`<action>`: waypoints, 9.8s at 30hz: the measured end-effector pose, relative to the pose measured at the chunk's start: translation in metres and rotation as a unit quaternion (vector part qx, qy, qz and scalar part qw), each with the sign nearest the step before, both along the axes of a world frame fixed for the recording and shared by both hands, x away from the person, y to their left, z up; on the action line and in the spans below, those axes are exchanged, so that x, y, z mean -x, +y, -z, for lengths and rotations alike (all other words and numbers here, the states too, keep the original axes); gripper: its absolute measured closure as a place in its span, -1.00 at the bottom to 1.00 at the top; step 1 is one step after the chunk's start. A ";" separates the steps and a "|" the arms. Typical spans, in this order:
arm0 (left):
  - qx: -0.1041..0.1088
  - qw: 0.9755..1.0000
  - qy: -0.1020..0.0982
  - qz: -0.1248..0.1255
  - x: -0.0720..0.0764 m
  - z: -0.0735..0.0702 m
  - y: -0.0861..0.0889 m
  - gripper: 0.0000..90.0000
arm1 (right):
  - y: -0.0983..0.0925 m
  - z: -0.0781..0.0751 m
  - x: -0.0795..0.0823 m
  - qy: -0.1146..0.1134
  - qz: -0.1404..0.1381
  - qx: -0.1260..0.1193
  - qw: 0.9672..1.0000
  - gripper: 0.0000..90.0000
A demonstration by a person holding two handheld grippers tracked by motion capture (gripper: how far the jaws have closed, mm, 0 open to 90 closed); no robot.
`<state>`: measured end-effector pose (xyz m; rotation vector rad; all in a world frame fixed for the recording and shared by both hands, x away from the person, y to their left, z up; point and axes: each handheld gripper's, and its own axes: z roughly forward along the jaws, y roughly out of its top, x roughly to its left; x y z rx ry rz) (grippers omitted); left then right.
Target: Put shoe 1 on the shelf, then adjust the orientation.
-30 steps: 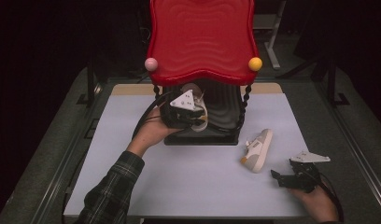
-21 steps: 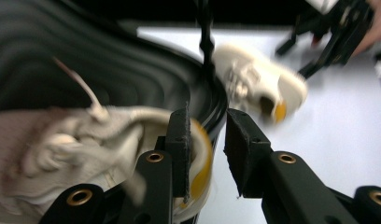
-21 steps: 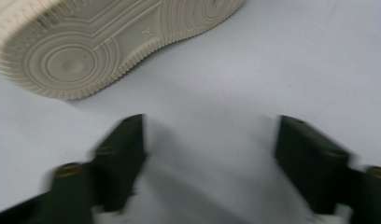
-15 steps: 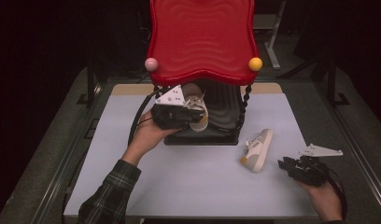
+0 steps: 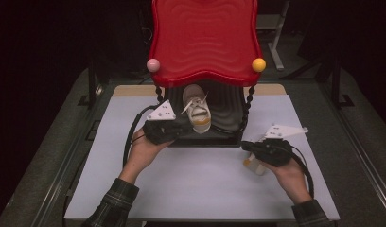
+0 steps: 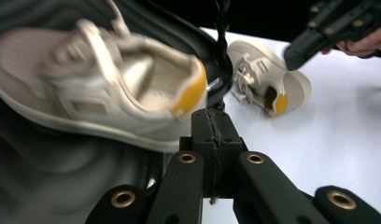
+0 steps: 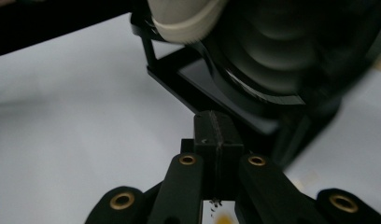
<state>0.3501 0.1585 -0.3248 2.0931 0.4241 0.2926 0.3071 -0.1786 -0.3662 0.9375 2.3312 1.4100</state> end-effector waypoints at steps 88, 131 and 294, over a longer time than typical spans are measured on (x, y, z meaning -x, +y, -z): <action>-0.028 0.997 0.056 -0.043 0.041 0.040 0.043 -0.20 | 0.020 -0.023 -0.027 -0.016 0.000 0.009 1.000 0.98; -0.086 0.989 0.071 -0.096 0.081 0.128 0.121 -0.71 | -0.095 0.026 -0.026 0.033 0.117 0.053 0.991 0.99; -0.085 0.989 0.074 -0.095 0.080 0.128 0.121 -0.71 | 0.049 -0.035 0.058 0.022 -0.215 0.110 0.970 0.72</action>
